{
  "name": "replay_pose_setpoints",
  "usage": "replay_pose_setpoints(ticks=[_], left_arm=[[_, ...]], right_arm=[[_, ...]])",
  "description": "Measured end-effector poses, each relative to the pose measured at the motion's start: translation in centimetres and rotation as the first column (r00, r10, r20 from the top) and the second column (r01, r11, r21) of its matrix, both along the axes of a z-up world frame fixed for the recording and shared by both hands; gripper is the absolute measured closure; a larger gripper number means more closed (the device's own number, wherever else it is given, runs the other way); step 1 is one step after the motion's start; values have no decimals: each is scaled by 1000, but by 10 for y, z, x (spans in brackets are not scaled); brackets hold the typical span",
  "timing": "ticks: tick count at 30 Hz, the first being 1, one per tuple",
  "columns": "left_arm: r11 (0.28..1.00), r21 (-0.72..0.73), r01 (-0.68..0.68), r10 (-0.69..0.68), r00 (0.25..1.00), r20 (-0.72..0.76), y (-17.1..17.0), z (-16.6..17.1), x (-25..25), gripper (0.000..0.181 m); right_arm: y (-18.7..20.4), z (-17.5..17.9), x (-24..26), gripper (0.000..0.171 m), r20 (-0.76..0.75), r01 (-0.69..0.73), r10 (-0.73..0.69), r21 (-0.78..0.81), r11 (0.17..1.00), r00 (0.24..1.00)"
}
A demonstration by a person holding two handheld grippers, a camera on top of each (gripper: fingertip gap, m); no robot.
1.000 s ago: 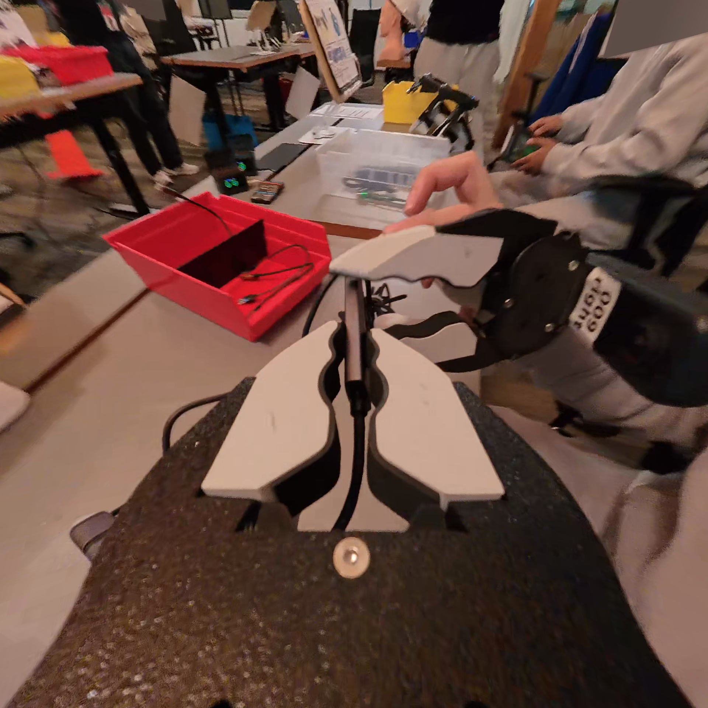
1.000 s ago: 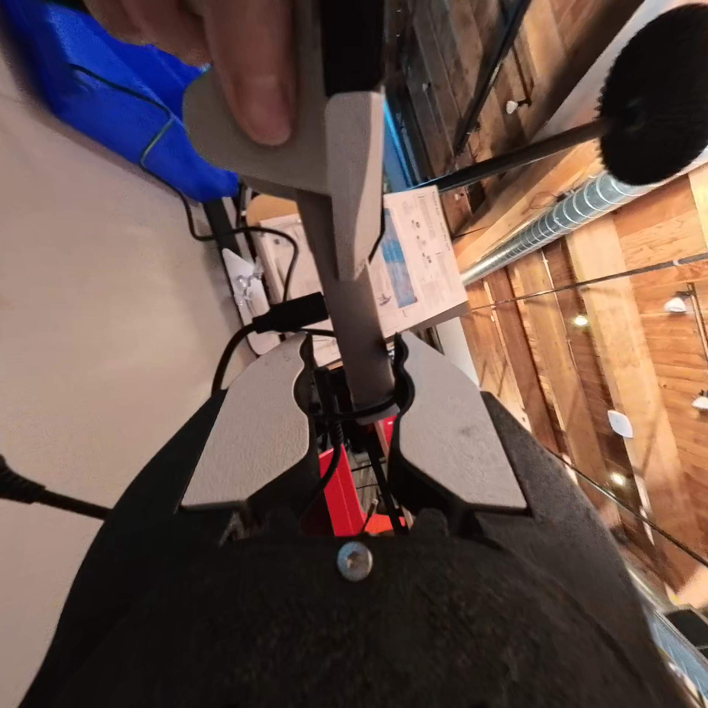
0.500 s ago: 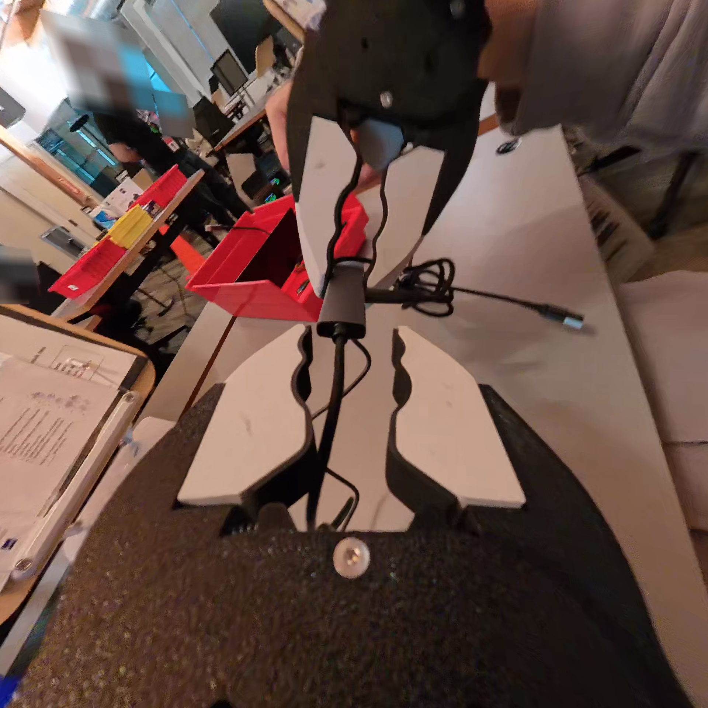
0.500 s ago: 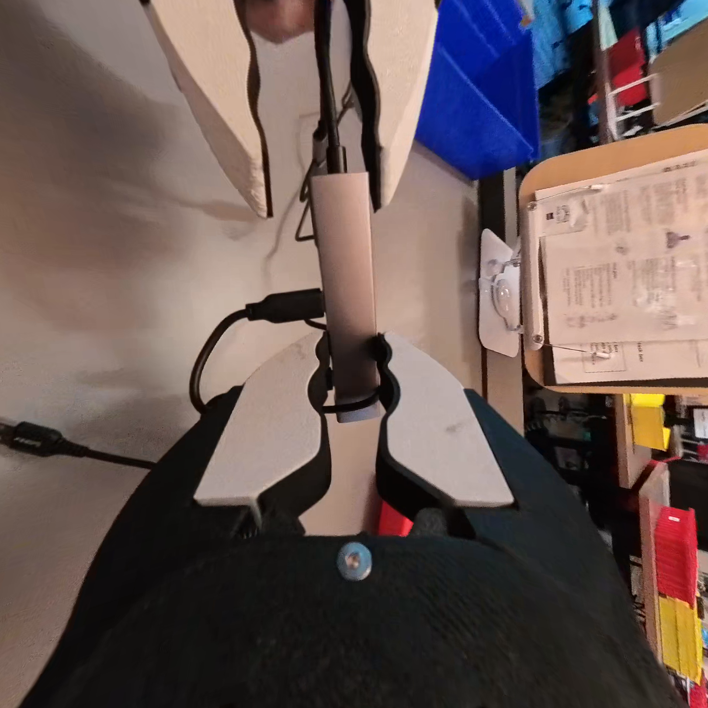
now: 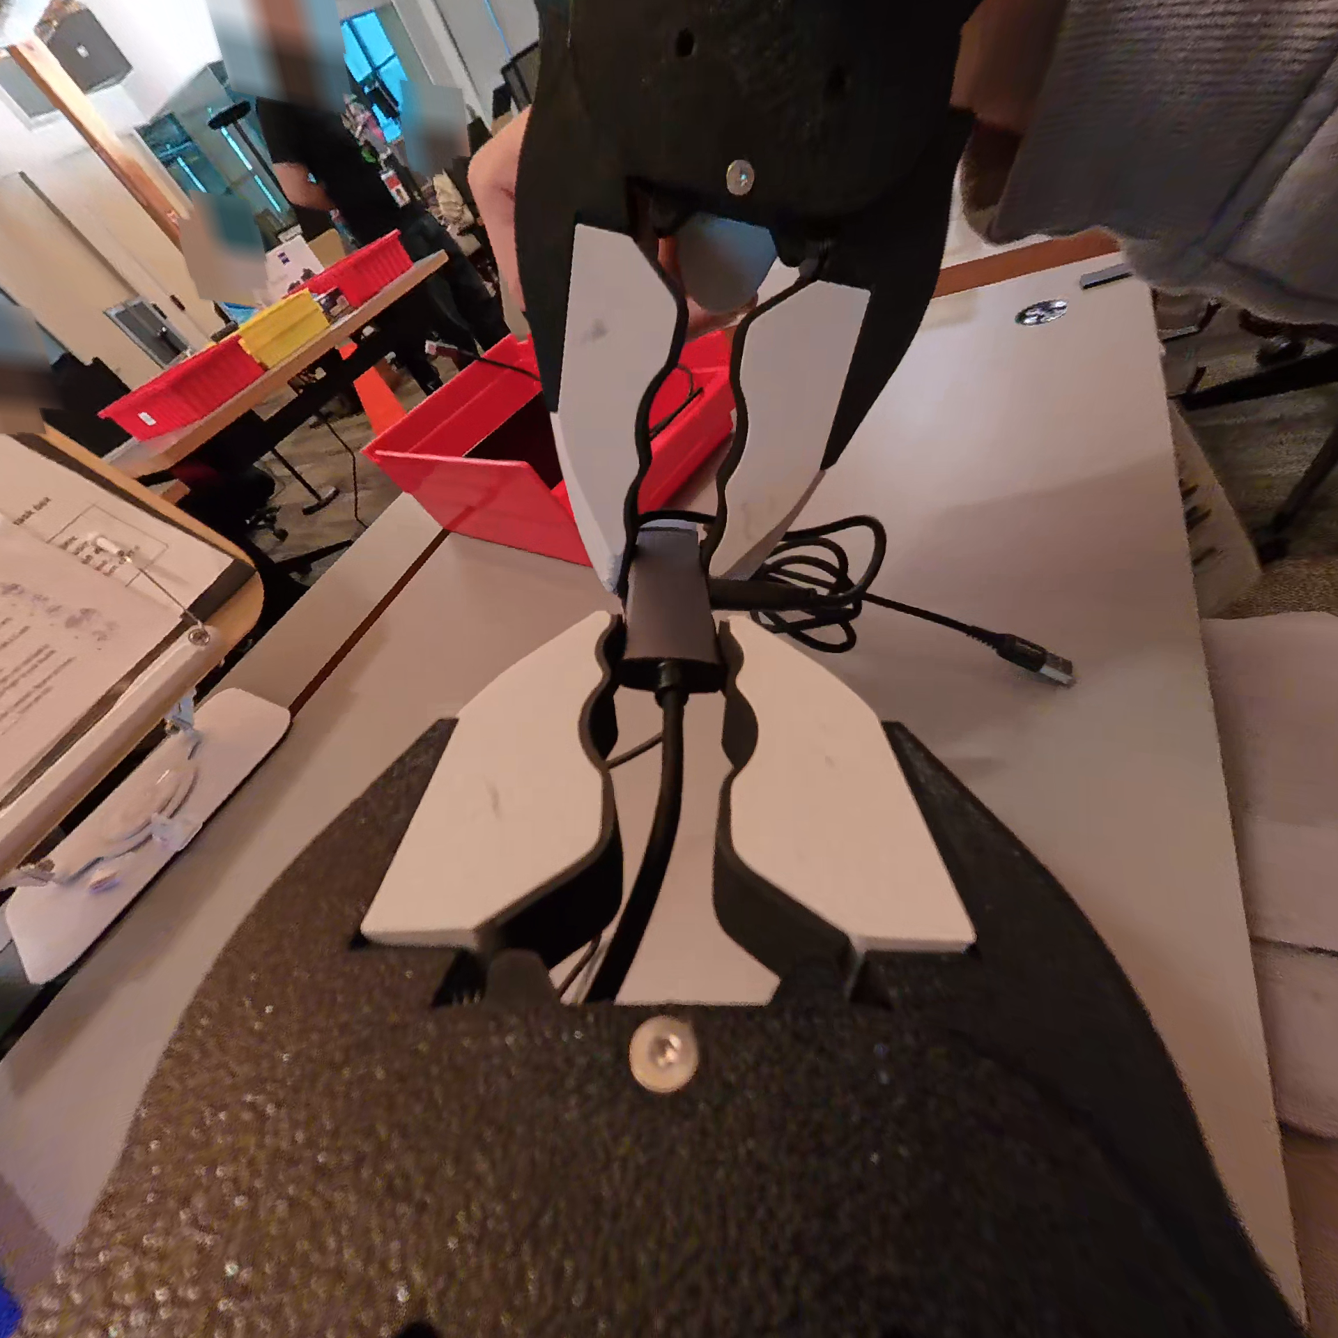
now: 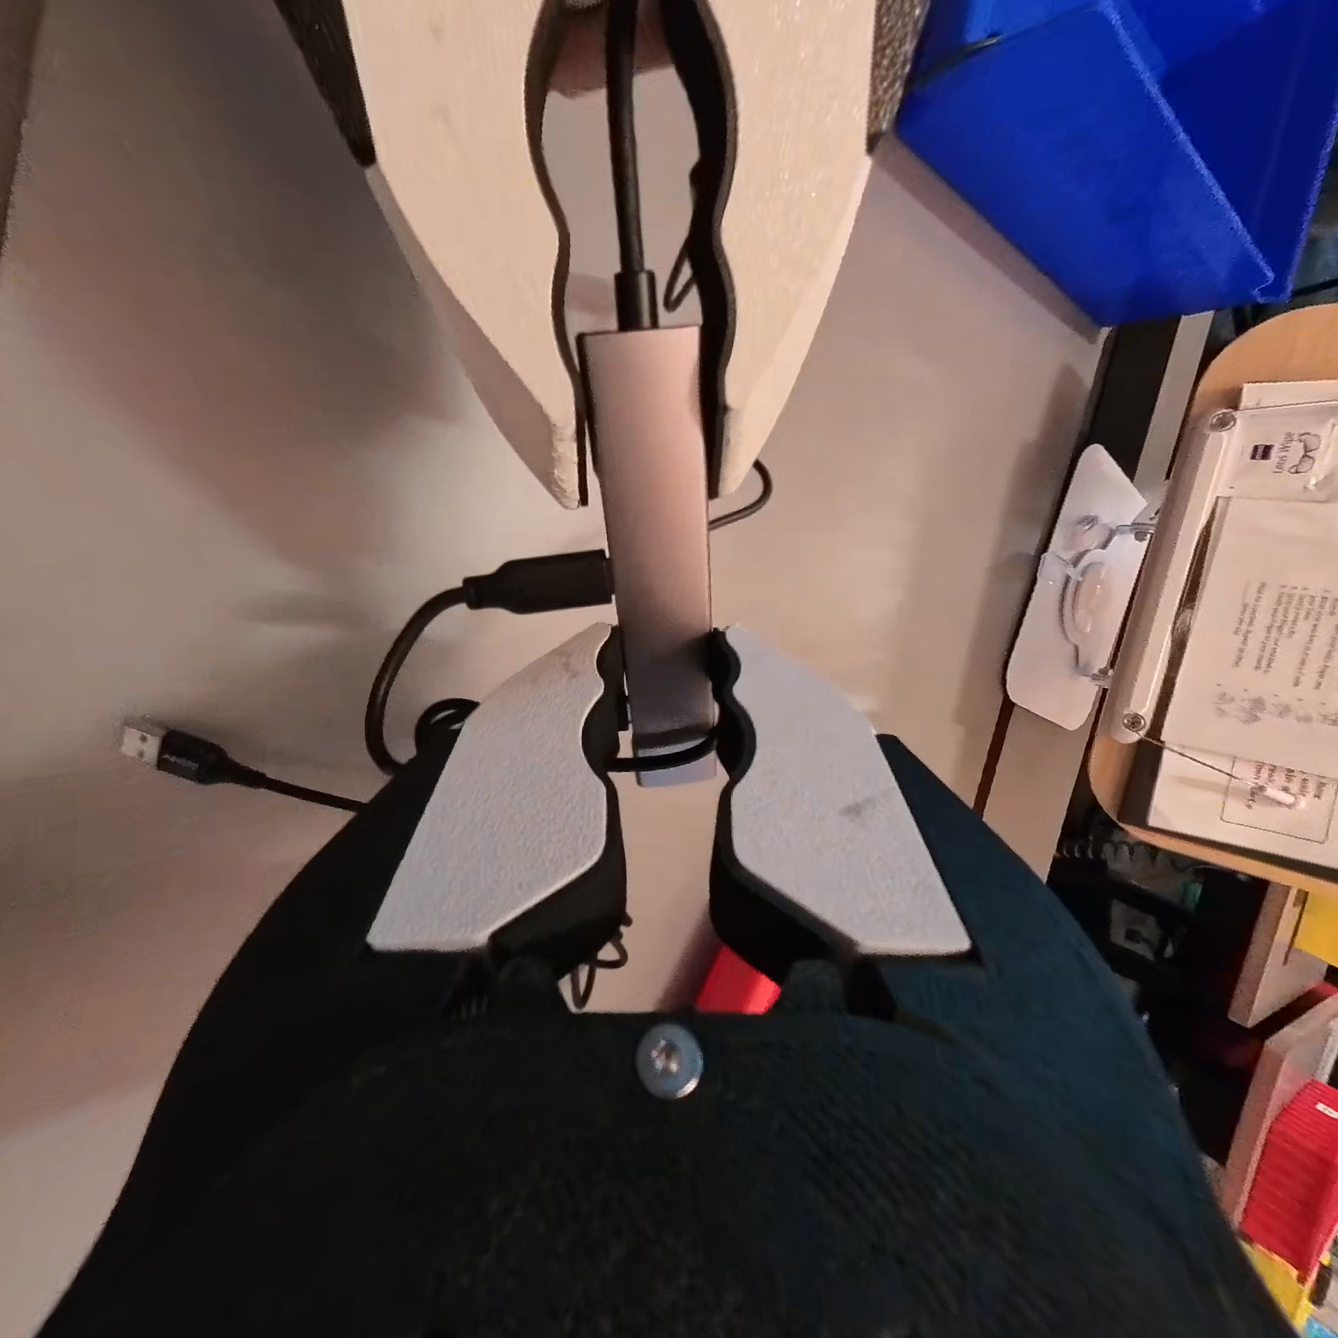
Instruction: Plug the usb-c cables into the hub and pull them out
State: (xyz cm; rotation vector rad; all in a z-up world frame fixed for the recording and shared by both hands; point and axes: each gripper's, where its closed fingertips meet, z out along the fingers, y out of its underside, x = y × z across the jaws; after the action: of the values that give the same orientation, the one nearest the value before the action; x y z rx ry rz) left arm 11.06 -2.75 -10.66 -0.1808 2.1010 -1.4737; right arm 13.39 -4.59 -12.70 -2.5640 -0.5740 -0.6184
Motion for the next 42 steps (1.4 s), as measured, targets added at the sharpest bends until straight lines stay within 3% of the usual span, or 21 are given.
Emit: replay_pose_setpoints(ticks=[4, 9, 14, 16, 19, 21, 26, 30, 37, 42], left_arm=[[999, -4, -36, 36, 998, -42, 3, -14, 5, 158], [989, -131, -72, 66, 997, -52, 7, -12, 11, 158], [960, -227, -165, 151, 986, -74, 21, -11, 22, 158], [947, -248, -203, 184, 978, -96, 31, -13, 27, 158], [920, -304, -247, 217, 968, -130, 44, -9, 35, 158], [908, -329, -260, 228, 964, -135, 48, -6, 36, 158], [878, -383, -288, 270, 958, -101, 54, 3, 35, 158], [858, -430, -281, 285, 957, -58, 51, 21, 26, 158], [844, -478, -242, 286, 958, 20, 47, 56, 6, 158], [886, -436, -159, 272, 939, 209, 32, 98, -16, 158]], right_arm=[[0, -6, 4, 148, -9, -4, 3, -28, 1000, 1000], [5, -2, 11, 146, -13, 3, -3, 7, 1000, 1000], [2, 15, 19, 133, -26, 177, -176, 221, 959, 984], [2, 34, 16, 129, -62, 320, -324, 405, 857, 944], [20, 47, -8, 140, -286, 484, -410, 683, 547, 866], [32, 36, -18, 144, -424, 571, -408, 734, 368, 808], [37, 24, -7, 149, -486, 612, -483, 778, 141, 728], [44, 39, -3, 150, -451, 566, -504, 819, 94, 737], [45, 69, -20, 156, -303, 440, -534, 886, 146, 789], [32, 105, -39, 159, -198, 288, -525, 953, 95, 828]])
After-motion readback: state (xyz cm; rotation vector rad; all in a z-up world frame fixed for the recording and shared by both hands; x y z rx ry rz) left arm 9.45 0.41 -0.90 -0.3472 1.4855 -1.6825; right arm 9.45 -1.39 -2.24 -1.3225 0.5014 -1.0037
